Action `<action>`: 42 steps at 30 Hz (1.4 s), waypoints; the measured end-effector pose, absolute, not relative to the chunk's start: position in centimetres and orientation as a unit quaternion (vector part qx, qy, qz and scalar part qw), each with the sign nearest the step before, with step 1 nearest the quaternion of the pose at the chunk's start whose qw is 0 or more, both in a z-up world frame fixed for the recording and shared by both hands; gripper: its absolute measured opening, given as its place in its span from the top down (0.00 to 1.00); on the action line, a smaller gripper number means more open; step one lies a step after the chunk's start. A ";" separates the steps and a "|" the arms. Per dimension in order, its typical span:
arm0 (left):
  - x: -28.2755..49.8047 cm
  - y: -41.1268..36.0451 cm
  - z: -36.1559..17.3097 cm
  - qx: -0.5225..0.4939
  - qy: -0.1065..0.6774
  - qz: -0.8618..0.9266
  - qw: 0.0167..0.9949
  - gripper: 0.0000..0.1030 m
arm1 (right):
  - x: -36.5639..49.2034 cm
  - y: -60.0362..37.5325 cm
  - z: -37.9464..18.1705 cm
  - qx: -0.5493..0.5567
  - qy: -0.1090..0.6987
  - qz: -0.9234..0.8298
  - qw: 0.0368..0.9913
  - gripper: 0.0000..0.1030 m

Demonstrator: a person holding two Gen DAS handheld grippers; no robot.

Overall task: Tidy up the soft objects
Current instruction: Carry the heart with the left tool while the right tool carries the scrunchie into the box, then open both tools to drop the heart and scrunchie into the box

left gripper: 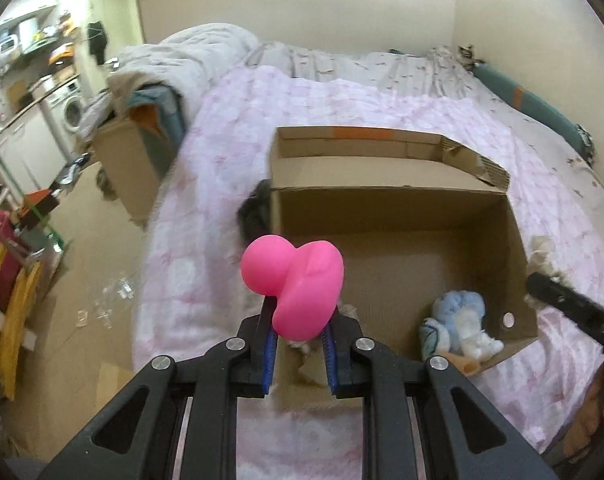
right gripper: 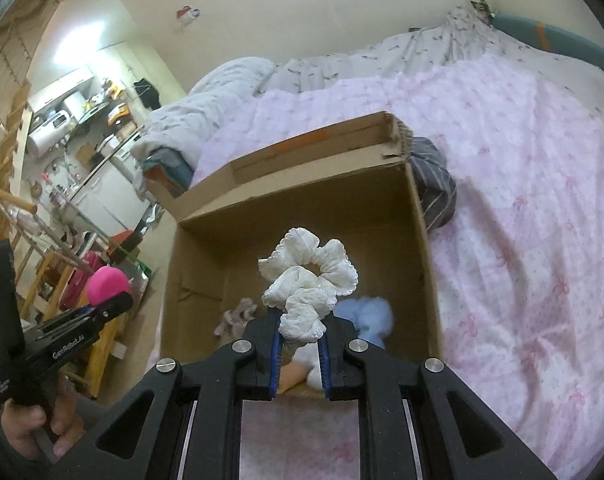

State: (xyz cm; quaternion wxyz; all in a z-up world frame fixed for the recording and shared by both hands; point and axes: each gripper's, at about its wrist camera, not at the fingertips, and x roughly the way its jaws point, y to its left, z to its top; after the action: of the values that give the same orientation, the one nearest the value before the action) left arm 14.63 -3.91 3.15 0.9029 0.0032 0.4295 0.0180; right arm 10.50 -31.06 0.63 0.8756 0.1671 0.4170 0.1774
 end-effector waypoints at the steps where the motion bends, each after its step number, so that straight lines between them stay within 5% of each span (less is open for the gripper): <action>1: 14.9 -4.2 2.8 0.001 0.430 0.010 0.903 0.83 | 10.7 -31.1 0.3 0.170 0.420 0.175 0.874 0.84; 13: 16.3 -5.5 -2.3 -0.023 0.464 -0.048 0.884 0.83 | 11.3 -29.2 -2.7 0.171 0.463 0.200 0.846 0.83; 42: 15.8 -6.4 -3.7 -0.017 0.490 -0.062 0.869 0.83 | 12.2 -25.1 -5.6 0.138 0.490 0.234 0.828 0.83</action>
State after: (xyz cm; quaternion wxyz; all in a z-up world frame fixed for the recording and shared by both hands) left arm 15.78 -6.40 -3.67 0.8694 -0.0172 0.4899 -0.0616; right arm 12.16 -25.10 -5.59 0.8284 0.1384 0.4899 0.2337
